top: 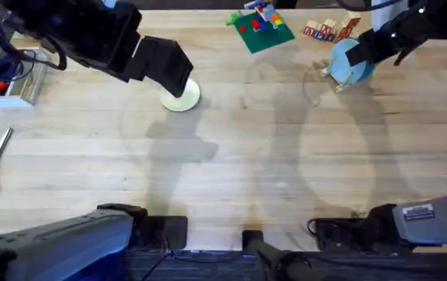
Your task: Pick up the plates from the table one by one and place each into a slot on the dish rack.
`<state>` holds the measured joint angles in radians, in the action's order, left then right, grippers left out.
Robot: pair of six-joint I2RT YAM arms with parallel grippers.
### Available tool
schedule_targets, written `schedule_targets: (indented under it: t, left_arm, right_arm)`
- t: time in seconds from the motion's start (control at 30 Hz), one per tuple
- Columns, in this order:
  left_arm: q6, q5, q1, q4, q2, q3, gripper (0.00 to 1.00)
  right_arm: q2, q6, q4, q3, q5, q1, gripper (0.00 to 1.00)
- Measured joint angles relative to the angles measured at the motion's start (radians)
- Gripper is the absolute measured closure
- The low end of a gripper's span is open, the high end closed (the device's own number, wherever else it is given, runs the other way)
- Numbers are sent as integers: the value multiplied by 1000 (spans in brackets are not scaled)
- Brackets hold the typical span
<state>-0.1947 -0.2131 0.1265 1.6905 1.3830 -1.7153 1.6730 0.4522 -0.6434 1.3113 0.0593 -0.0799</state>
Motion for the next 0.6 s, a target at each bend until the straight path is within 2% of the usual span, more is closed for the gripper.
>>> schedule_targets:
  t: [0.6]
  left_arm:
    - [0,0,0,0,0,0,7]
  right_arm:
    - [0,0,29,0,0,0,825]
